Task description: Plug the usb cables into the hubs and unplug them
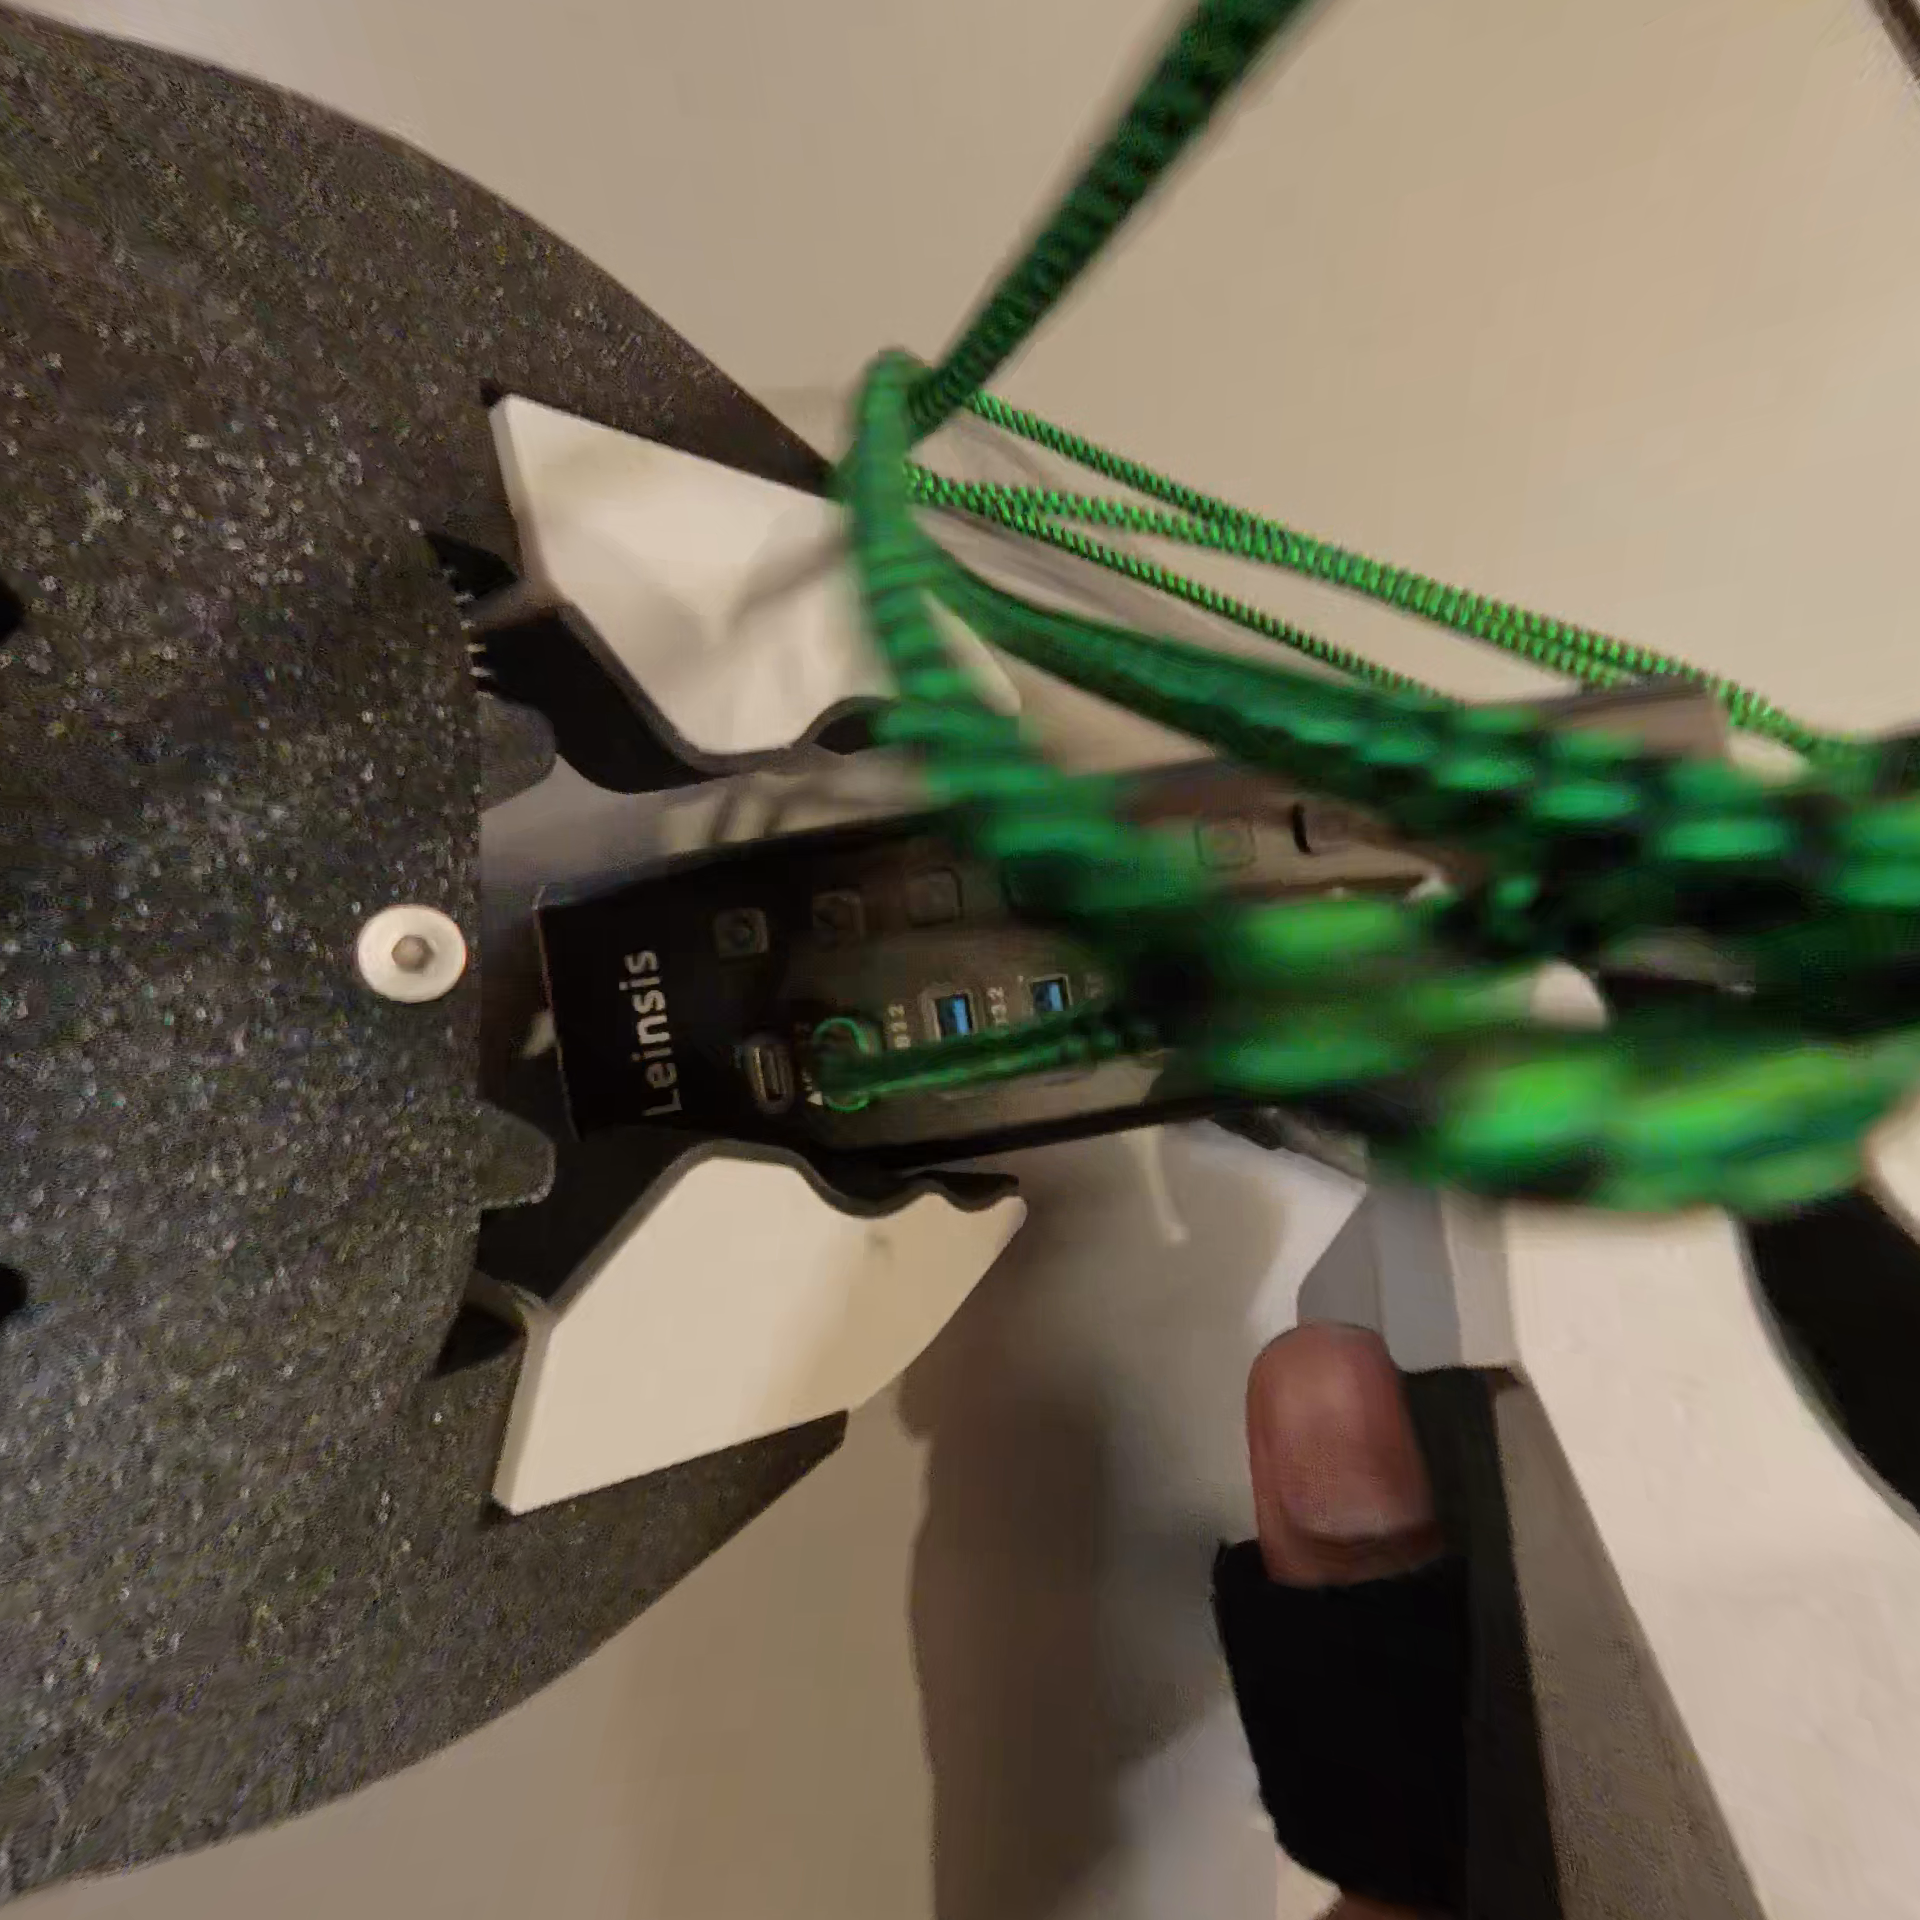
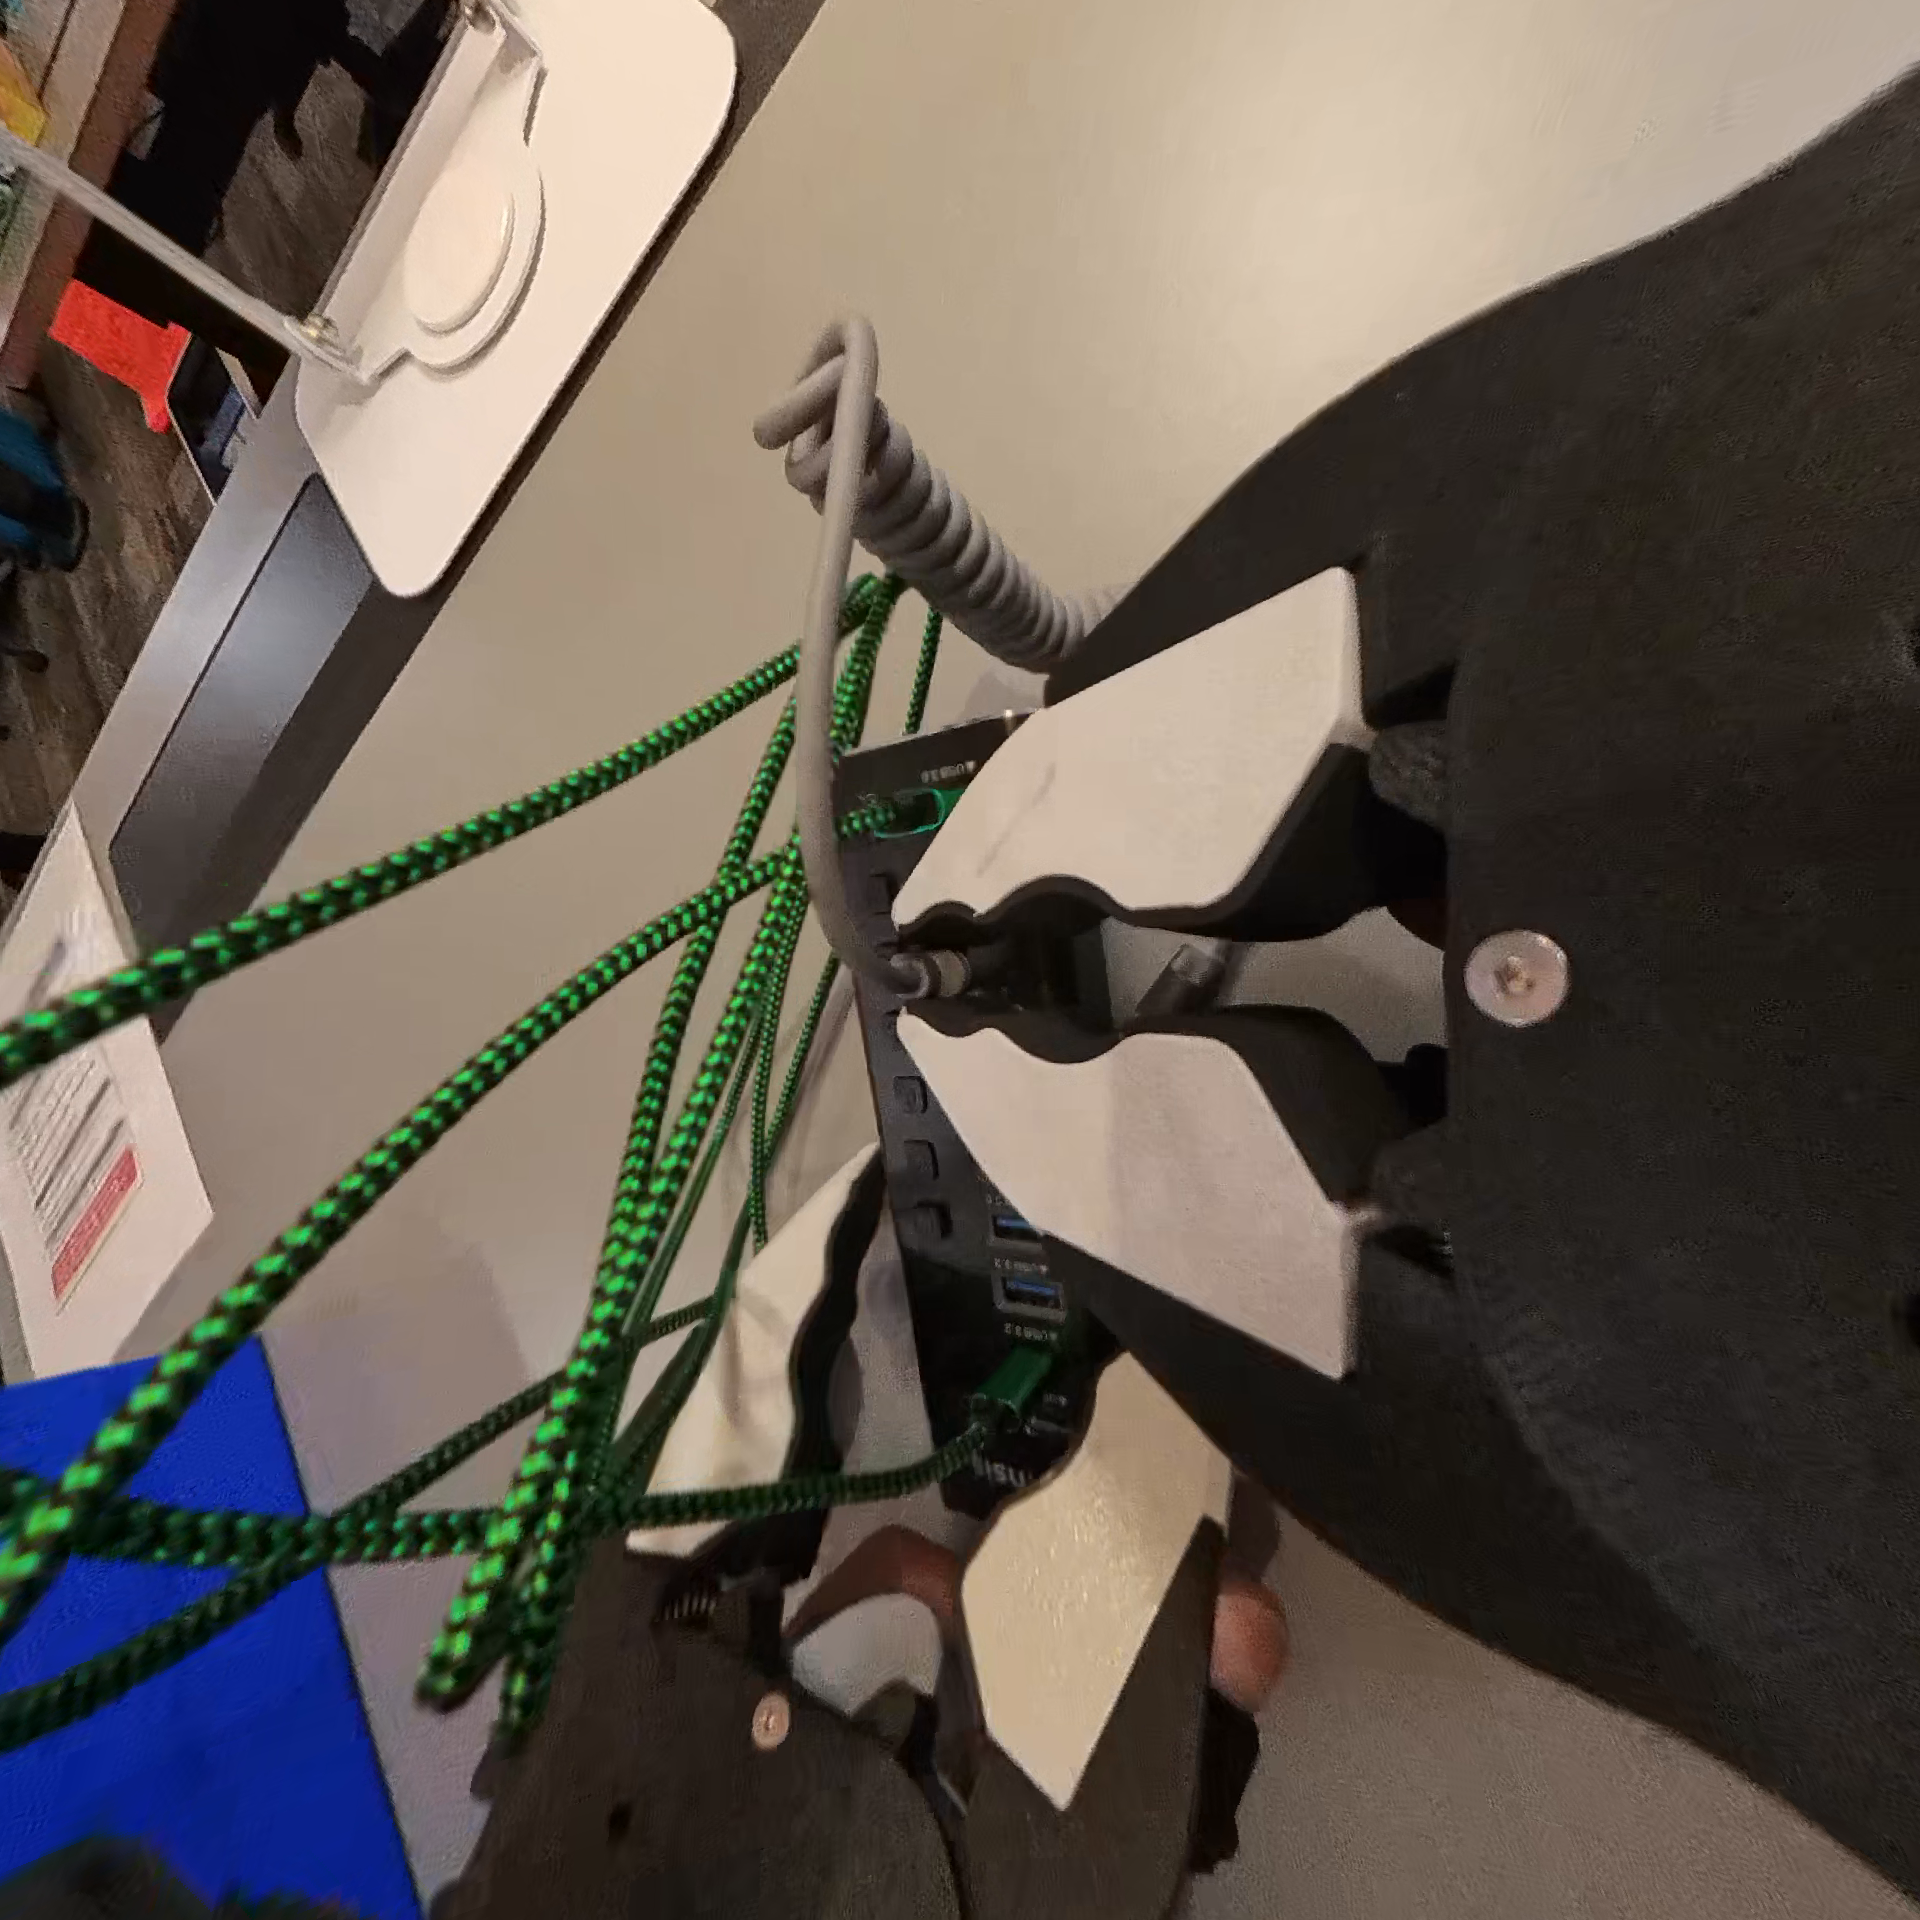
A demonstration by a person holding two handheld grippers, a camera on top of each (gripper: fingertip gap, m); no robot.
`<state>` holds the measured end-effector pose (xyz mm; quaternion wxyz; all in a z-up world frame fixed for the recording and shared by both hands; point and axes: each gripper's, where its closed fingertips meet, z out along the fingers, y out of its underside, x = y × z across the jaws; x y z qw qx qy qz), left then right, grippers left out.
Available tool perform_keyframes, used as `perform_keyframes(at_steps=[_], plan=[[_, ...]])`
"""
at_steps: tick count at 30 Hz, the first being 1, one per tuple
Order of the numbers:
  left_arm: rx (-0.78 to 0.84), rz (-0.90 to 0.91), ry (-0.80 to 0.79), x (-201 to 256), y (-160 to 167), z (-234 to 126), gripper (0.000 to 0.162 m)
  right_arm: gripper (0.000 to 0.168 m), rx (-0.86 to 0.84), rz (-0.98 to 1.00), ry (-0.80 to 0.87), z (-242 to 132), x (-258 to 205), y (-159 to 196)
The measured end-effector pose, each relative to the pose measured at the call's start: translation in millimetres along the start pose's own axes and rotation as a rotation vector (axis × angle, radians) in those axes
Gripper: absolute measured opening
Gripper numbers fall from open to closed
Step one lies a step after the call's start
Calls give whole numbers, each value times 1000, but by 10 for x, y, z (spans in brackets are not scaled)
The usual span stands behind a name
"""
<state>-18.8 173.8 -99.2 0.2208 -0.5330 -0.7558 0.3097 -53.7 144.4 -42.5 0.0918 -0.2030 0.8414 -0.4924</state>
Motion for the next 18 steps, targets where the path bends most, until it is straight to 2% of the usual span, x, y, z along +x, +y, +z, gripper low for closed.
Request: perform_keyframes(at_steps=[1,2,8,12,18], plan=[[-16,34,-3,8,7,20,75,8,11,-15,-2,-6,-15,-15],[-18,72,-7,12,1,32,69,8,19,-25,1,-10,-18,-24],[-8,103,-3,-10,-40,72,67,8,79,-173,8,-46,40,-12],[1,154,-20,-55,-108,95,66,8,132,-186,-22,-90,87,-52],[26,158,8,-80,-175,100,68,8,181,-353,82,-156,104,-146]])
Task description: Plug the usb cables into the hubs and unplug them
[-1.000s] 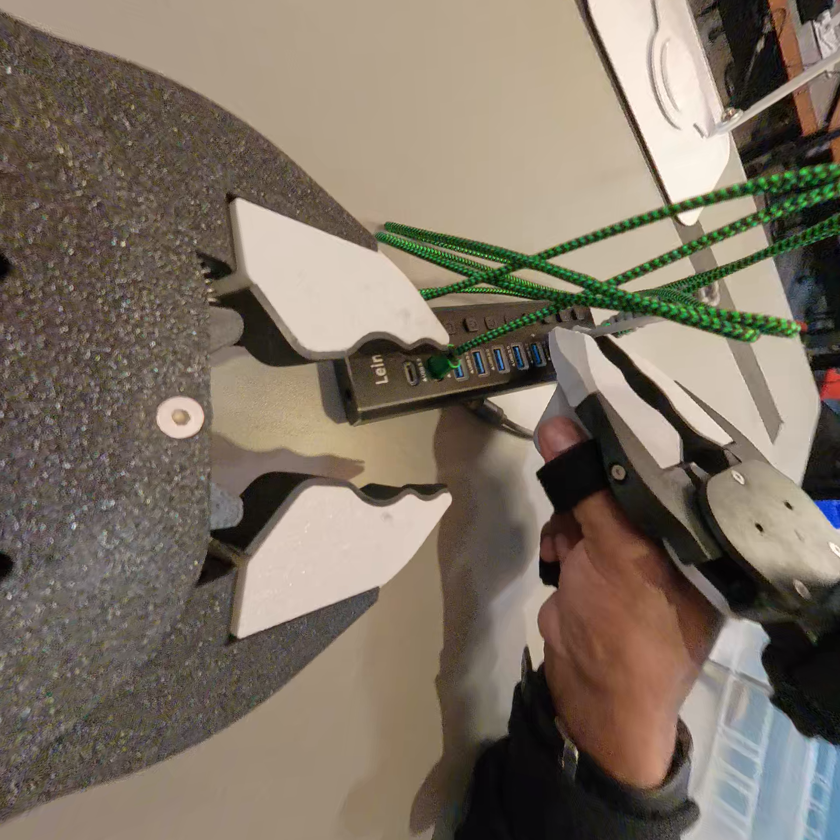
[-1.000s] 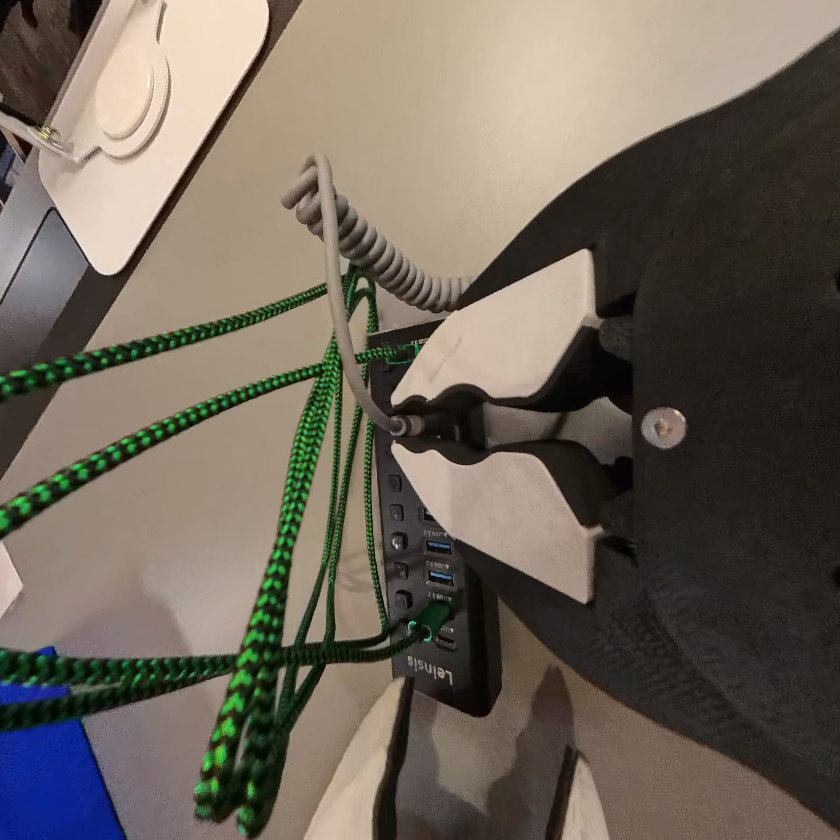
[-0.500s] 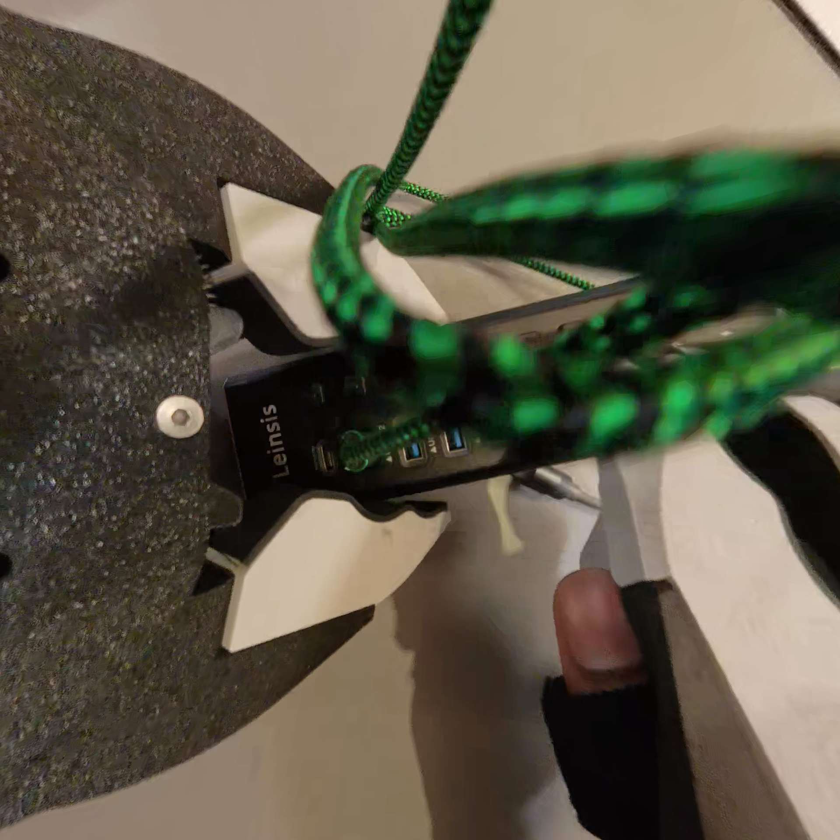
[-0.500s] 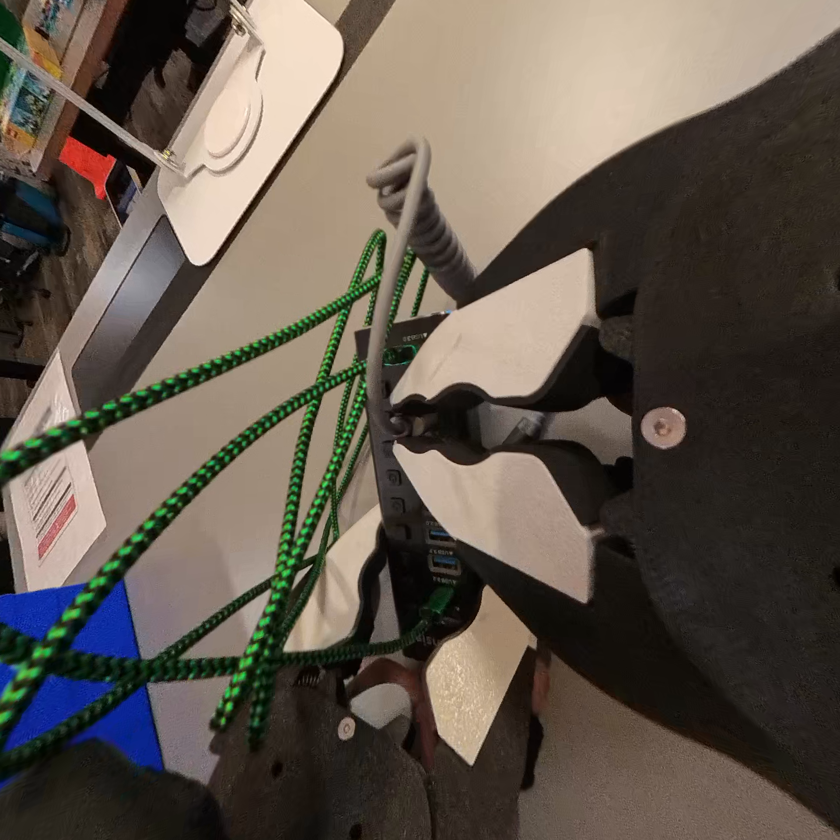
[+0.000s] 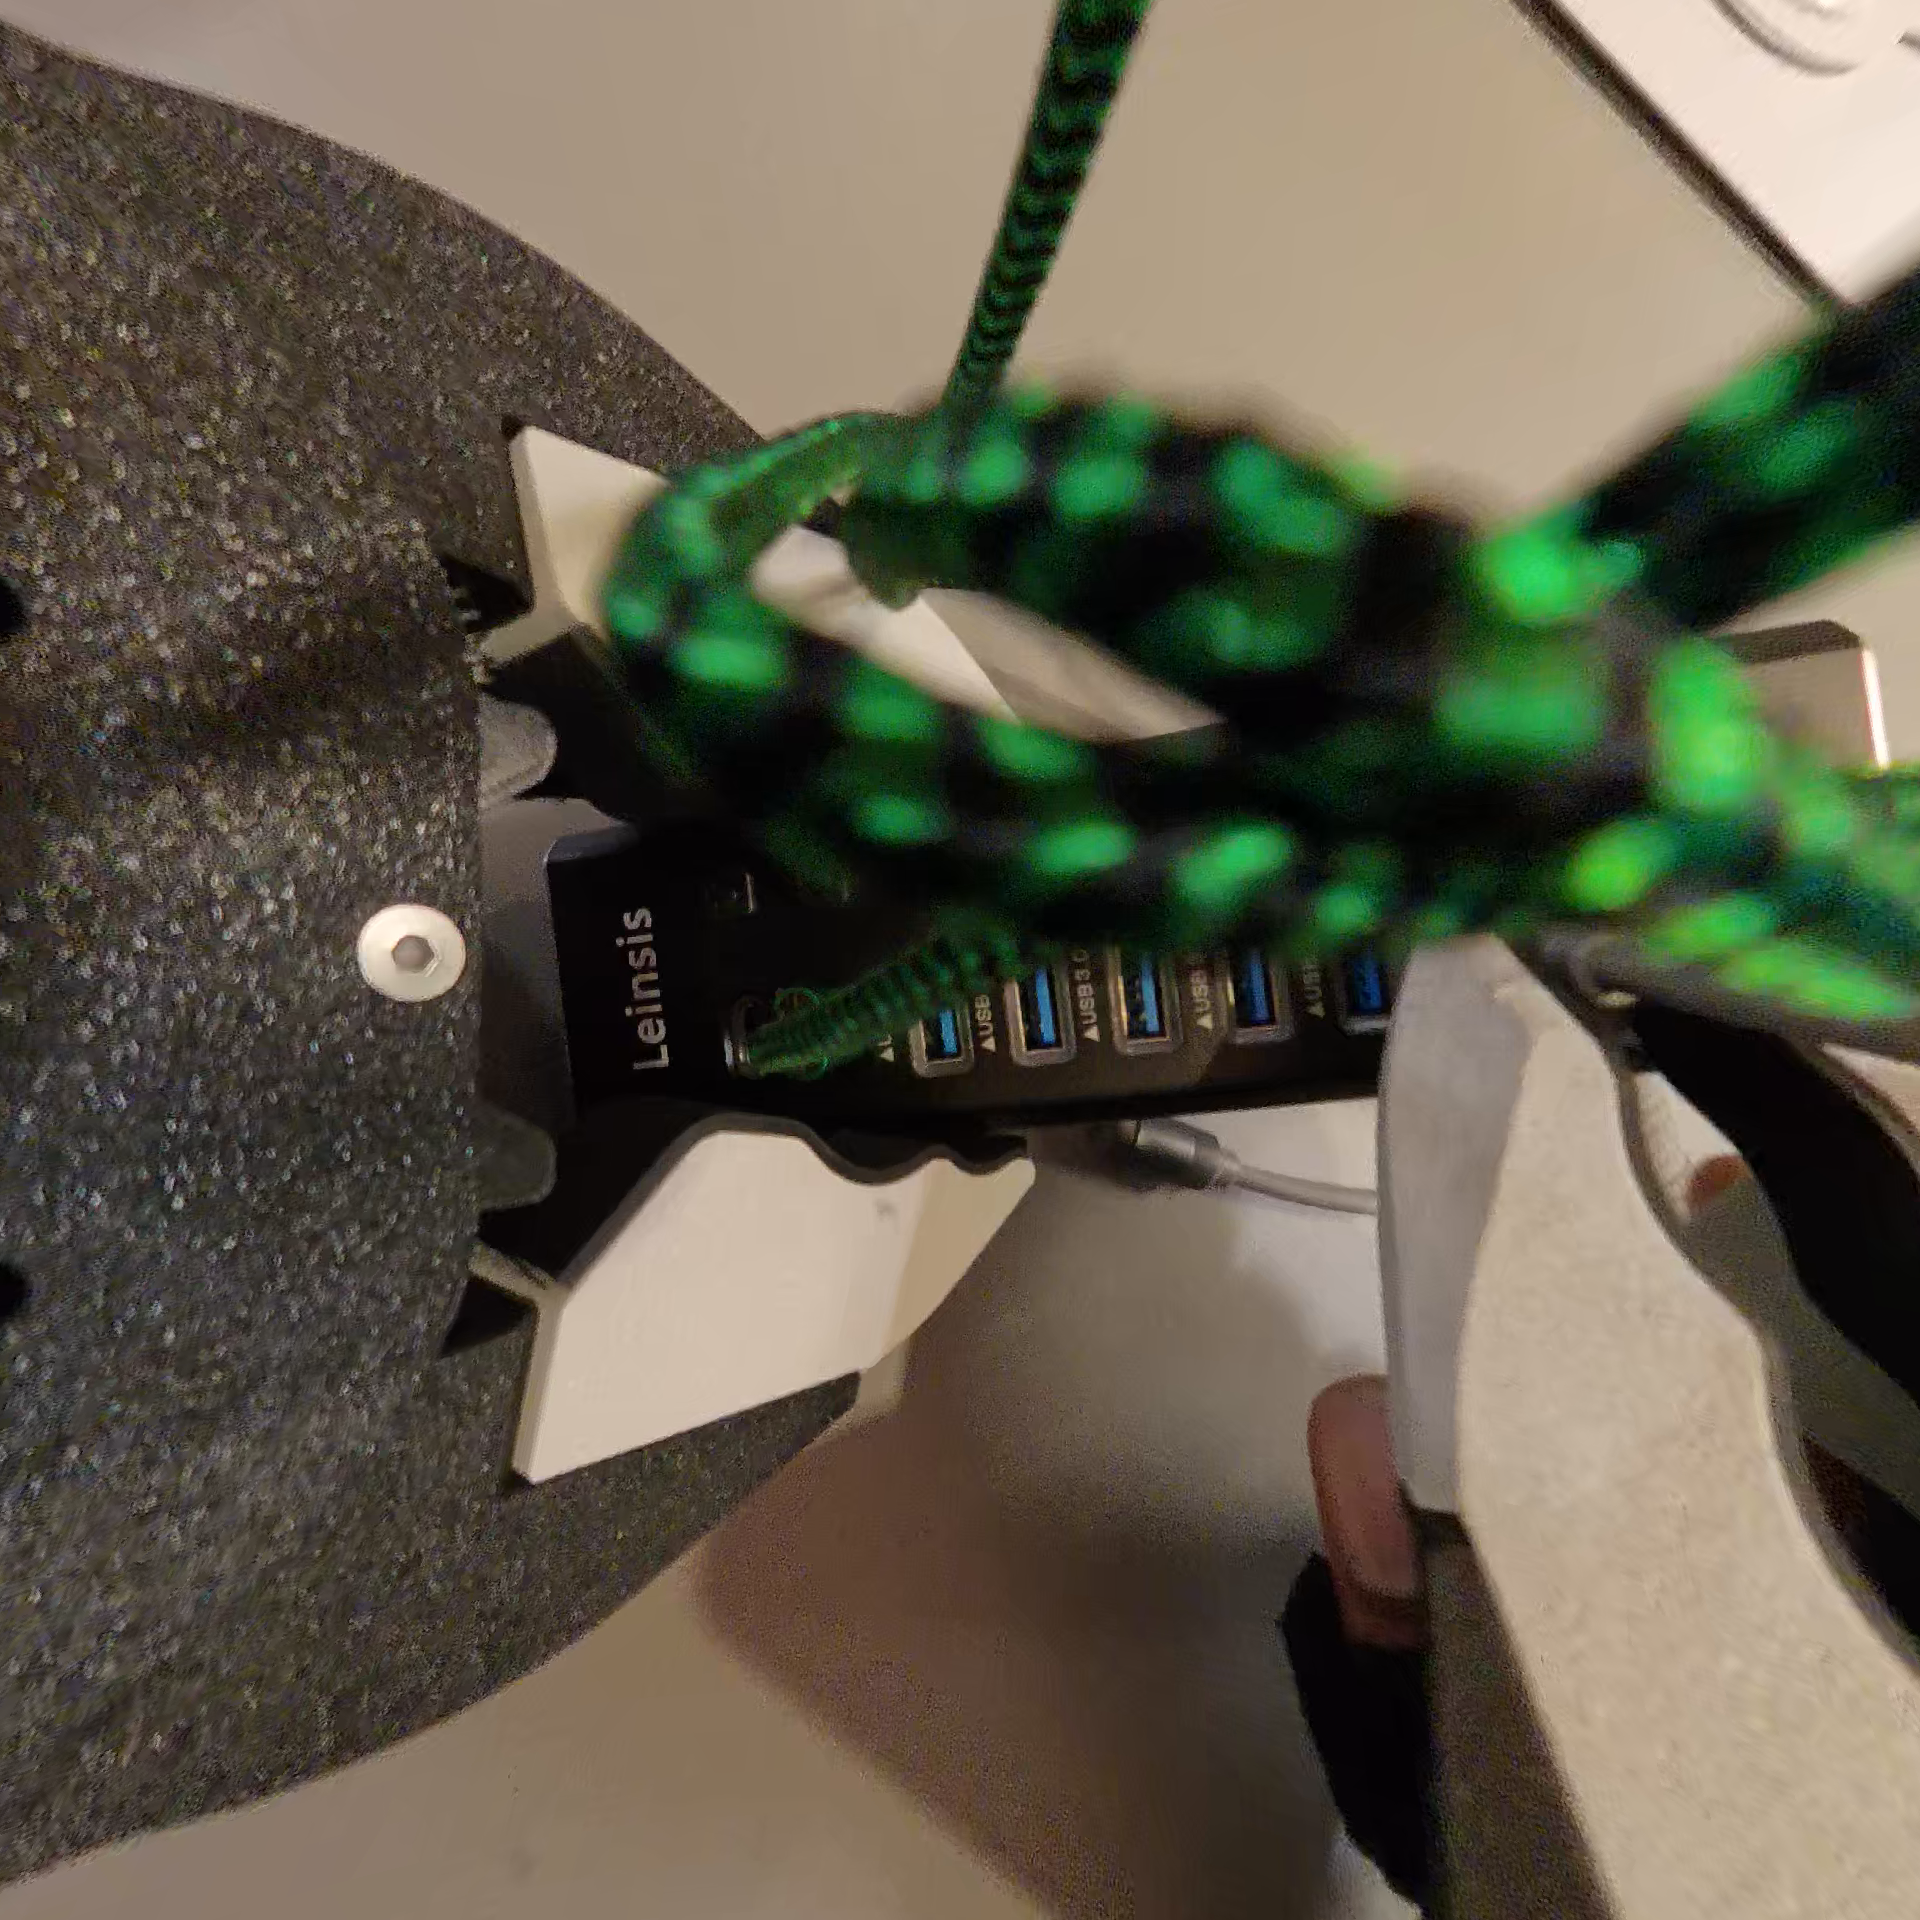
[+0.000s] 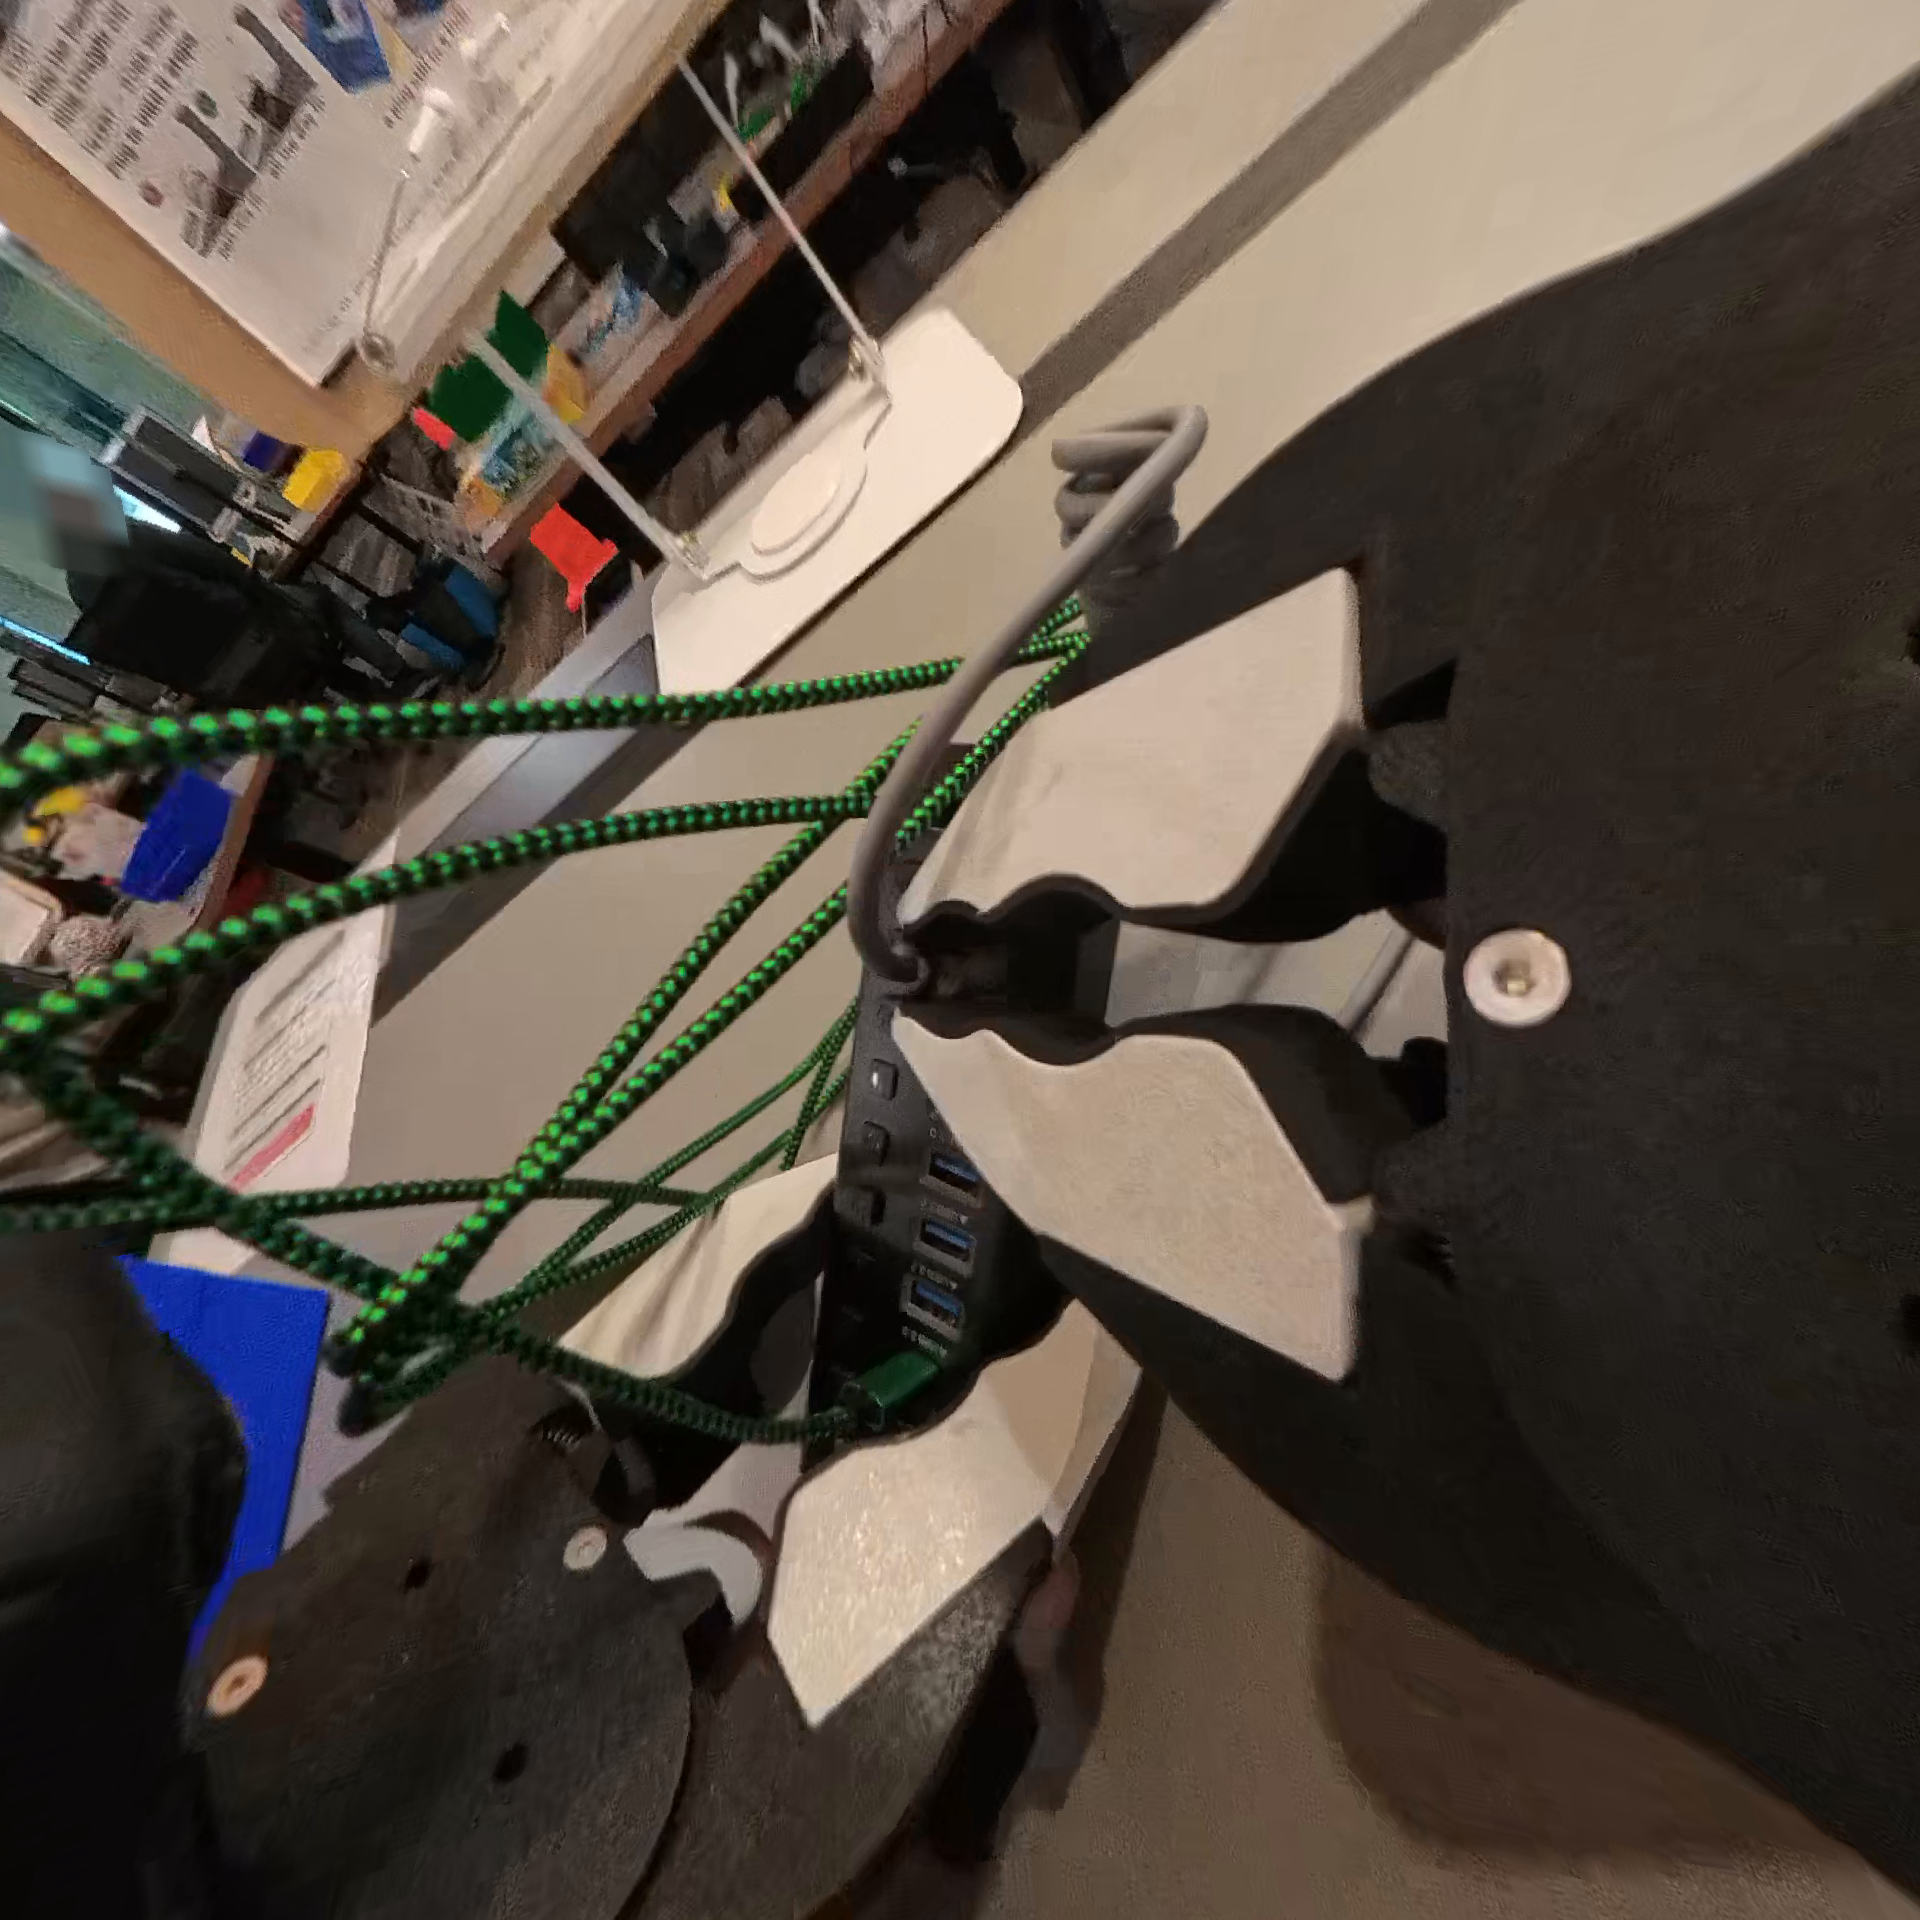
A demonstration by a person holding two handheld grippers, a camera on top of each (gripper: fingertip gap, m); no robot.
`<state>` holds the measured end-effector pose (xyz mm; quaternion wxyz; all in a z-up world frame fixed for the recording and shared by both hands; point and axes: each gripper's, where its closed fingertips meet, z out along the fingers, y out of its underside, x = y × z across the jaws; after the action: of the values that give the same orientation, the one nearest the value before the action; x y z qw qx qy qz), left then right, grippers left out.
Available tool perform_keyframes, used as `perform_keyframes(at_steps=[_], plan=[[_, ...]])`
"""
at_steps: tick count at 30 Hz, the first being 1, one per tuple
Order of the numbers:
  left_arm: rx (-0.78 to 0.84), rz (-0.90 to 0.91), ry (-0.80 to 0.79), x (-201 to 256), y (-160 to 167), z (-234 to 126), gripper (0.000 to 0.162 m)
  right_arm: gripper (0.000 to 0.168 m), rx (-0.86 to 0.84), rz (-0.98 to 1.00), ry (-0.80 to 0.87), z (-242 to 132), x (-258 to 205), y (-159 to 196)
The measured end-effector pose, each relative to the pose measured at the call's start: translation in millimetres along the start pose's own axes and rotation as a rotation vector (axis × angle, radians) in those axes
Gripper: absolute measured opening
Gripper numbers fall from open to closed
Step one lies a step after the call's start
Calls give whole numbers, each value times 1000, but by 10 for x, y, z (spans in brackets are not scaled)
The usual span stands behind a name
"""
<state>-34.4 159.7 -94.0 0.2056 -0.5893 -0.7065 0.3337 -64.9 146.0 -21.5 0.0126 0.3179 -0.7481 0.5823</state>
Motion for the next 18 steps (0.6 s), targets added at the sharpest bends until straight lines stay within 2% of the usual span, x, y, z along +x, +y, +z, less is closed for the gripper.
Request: perform_keyframes(at_steps=[2,5,10,14,18], plan=[[15,15,-26,-32,-30,-18,66,8,-1,-142,74,-33,8,-66],[33,17,-38,-53,-55,-31,65,9,22,-216,116,-77,3,-132],[38,22,-46,-67,-52,-32,65,9,32,-185,107,-86,0,-107],[3,93,-118,-104,-46,-43,66,8,-23,-169,126,-31,10,-122],[32,41,-78,-98,-62,-53,65,8,2,-168,116,-55,-5,-195]])
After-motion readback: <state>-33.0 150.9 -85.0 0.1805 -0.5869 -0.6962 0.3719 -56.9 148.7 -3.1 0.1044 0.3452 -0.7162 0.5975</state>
